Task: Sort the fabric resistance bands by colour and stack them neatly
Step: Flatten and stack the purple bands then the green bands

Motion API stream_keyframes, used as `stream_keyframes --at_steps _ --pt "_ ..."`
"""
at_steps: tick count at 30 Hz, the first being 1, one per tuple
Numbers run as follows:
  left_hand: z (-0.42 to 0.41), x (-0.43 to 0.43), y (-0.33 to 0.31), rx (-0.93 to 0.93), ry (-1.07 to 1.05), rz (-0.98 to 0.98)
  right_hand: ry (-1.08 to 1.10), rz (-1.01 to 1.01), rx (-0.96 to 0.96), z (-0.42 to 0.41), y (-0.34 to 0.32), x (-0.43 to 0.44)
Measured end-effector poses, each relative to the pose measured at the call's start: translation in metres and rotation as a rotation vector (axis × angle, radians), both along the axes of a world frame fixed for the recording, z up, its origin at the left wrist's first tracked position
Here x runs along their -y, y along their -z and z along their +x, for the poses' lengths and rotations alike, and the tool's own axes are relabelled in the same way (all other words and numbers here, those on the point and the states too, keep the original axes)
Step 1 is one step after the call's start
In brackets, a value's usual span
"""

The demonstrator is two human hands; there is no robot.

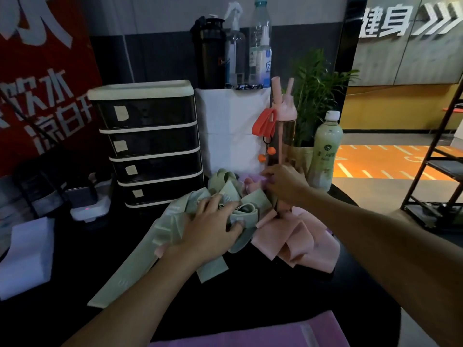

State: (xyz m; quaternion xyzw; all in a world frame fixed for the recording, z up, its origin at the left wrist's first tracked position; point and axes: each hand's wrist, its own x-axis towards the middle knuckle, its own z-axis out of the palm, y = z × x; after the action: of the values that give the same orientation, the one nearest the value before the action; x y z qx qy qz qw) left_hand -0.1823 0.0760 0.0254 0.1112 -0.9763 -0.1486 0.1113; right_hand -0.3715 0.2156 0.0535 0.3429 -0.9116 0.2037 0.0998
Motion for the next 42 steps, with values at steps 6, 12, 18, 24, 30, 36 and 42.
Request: stream_keyframes --at_steps 6,12,18,24,30,36,42 --pt "-0.001 0.003 0.001 0.003 -0.002 -0.014 0.024 -0.029 -0.010 -0.004 -0.004 0.000" --pt "0.002 0.003 -0.011 0.053 -0.013 -0.043 0.007 -0.137 -0.061 0.006 -0.025 -0.008" --pt "0.016 -0.008 -0.045 -0.097 -0.017 -0.021 -0.038 -0.305 -0.099 0.033 -0.070 -0.019" --pt "0.032 -0.026 -0.093 -0.399 0.048 0.116 -0.187 -0.438 -0.062 0.084 -0.116 -0.027" --pt "0.058 -0.044 -0.124 -0.598 0.202 0.355 -0.261 -0.608 -0.013 0.139 -0.143 -0.034" --pt "0.093 -0.055 -0.150 -0.679 0.293 0.537 -0.346 -0.800 0.287 0.195 -0.160 -0.041" --pt "0.122 -0.050 -0.159 -0.738 0.300 0.588 -0.467 -0.916 0.623 0.227 -0.168 -0.041"
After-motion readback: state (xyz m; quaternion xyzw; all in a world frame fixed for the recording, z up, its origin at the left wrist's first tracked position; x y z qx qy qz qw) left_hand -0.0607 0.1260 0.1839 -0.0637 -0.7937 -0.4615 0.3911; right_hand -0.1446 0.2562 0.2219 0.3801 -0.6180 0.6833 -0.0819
